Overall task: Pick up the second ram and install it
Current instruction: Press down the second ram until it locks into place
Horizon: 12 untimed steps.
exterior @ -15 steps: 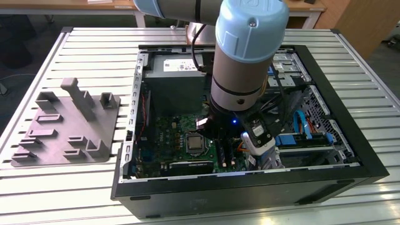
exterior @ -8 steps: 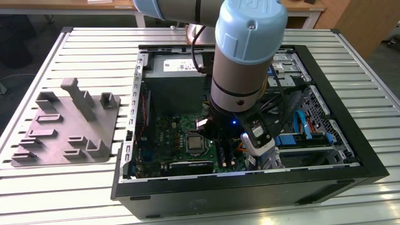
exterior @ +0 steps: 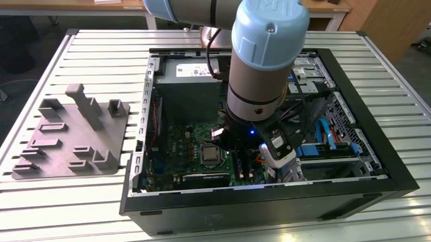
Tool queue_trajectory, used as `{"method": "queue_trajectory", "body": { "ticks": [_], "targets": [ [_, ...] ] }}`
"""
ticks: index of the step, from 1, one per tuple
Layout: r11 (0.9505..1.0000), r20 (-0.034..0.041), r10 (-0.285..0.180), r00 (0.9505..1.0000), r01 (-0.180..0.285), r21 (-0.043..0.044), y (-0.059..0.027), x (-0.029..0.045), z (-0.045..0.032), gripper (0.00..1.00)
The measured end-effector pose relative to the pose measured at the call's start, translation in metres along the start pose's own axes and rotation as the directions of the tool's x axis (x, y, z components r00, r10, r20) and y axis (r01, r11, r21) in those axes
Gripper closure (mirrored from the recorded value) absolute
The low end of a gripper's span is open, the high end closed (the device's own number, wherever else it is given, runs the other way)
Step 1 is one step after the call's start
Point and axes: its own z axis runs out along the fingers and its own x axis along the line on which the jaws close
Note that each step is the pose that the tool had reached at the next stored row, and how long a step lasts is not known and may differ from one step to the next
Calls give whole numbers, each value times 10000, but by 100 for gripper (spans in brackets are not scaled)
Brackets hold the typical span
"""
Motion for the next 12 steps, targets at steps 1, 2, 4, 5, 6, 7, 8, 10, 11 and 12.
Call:
{"method": "queue_trajectory", "body": {
  "ticks": [1, 2, 4, 5, 6, 7, 8, 10, 11, 12],
  "targets": [
    [10000, 0, 0, 10000, 0, 2, 0, 0, -1, 90],
    [10000, 0, 0, 10000, 0, 4, 0, 0, -1, 90],
    [10000, 1, 0, 10000, 0, 1, 0, -1, -6, 90],
    [10000, 4, 0, 10000, 0, -9, 1, -1, -17, 90],
    [10000, 10, 0, 10000, 0, -30, 4, -3, -34, 90],
    [10000, 7, 0, 10000, 0, -18, 5, -3, -68, 90],
    [10000, 2, 0, 10000, 0, -4, 5, -4, -106, 90],
    [10000, 2, 0, 10000, 0, -2, 8, -6, -173, 90],
    [10000, 3, 0, 10000, 0, -5, 10, -7, -209, 90],
    [10000, 2, 0, 10000, 0, -2, 12, -8, -246, 90]
  ]
}}
